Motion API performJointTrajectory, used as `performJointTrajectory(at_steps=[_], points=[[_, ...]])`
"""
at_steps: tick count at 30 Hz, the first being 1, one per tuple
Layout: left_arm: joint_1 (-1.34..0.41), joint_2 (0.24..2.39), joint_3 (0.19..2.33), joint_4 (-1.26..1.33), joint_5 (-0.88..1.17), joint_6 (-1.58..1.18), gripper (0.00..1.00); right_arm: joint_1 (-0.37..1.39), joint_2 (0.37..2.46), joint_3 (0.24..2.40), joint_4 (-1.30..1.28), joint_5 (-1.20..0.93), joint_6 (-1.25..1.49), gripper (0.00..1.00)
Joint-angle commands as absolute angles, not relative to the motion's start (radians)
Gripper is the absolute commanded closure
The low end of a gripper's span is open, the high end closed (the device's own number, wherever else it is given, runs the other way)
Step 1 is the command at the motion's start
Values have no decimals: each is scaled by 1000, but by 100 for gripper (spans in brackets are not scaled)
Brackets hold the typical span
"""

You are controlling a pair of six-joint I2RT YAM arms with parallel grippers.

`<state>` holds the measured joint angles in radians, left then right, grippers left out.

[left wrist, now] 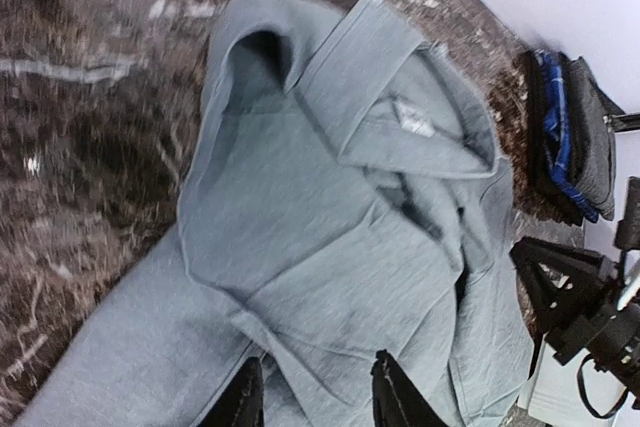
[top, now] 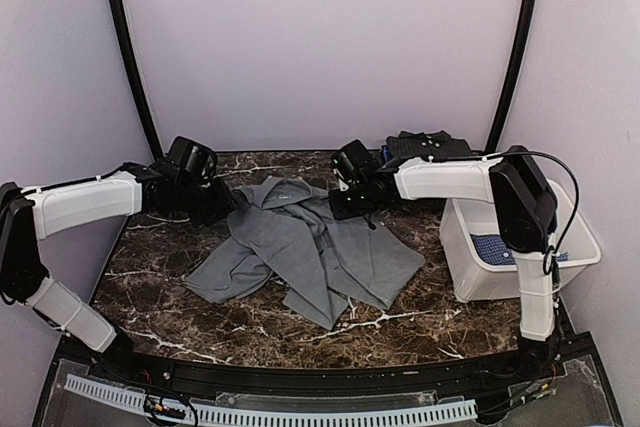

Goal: Fold and stack the long sleeve shirts
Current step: Pick up the crumpled shirt from the center of the board.

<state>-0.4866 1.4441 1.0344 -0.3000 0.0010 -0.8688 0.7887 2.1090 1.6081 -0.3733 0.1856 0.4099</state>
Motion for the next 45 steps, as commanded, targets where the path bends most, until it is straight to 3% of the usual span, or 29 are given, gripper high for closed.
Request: performJointTrajectory(at_steps=[1,7,21,27,30,32,35,37,41,45], points=[[-489,1457,915,-202,134,-978,62,804,2066,1600,-363,165,403,79],[-489,1507,855,-118,192,-1074,53,804,2045,1577,-358,169,406,68],[-506,1605,788,52,247,-1231,49,804,2034,1552,-347,170,416,61],[-512,1661,794,126,260,-1252,48,804,2038,1554,-346,174,416,52],[-512,1677,812,135,247,-1247,55,805,2043,1552,-350,170,416,47],[-512,1681,836,128,234,-1233,65,805,2046,1546,-352,163,417,41],[-512,1682,861,106,210,-1206,90,811,2046,1531,-354,160,413,31],[-512,1683,883,82,193,-1185,99,817,2046,1518,-350,159,409,24],[-512,1664,923,23,143,-1134,100,830,2064,1516,-352,149,402,21],[-512,1621,977,-78,49,-1053,100,833,2096,1534,-354,145,407,28]])
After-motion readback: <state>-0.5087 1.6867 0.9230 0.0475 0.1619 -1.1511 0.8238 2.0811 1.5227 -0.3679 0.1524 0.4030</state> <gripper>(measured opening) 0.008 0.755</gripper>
